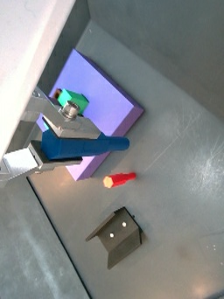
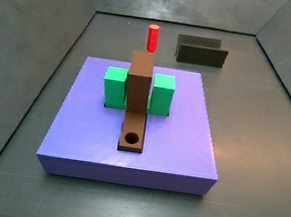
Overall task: Pick up the blue object. Move up. Move to above the board. Insert the blue object.
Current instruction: Move to above the board, then insert the blue object.
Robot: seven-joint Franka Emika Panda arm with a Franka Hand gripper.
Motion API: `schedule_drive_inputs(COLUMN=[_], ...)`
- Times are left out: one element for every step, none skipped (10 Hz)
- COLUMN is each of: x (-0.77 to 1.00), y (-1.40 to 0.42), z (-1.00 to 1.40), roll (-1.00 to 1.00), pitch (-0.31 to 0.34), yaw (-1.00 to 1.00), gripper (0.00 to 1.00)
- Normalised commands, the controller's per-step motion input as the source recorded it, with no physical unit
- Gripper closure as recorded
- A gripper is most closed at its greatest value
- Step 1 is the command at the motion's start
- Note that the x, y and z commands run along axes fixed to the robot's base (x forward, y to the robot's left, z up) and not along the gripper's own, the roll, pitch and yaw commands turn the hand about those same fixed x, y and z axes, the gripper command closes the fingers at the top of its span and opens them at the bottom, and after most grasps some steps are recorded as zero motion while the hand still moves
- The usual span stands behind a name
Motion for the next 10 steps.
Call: schedule_drive_inputs(x=[0.83, 0.83, 0.9, 0.95, 0.94, 0.68, 0.44, 0.22, 0.0, -0.13], y=[-1.4, -1.4, -1.4, -1.4, -1.4, -0.98, -0.6, -0.28, 0.0, -0.32], z=[0.28, 0.28, 0.25, 0.28, 0.29, 0.21, 0.12, 0.07, 0.0, 0.0], roll=[0.02, 0.04, 0.09, 0.03, 0.02, 0.03, 0.05, 0.04, -0.01, 0.15], pitch=[0.224, 0.229, 0.305, 0.297, 0.234, 0.168, 0.135, 0.079, 0.0, -0.046], yaw=[-0.22, -0.2, -0.07, -0.03, -0.01, 0.01, 0.01, 0.01, 0.0, 0.16], gripper=[1.0, 1.0, 1.0, 1.0, 1.0, 1.0, 1.0, 1.0, 1.0, 1.0])
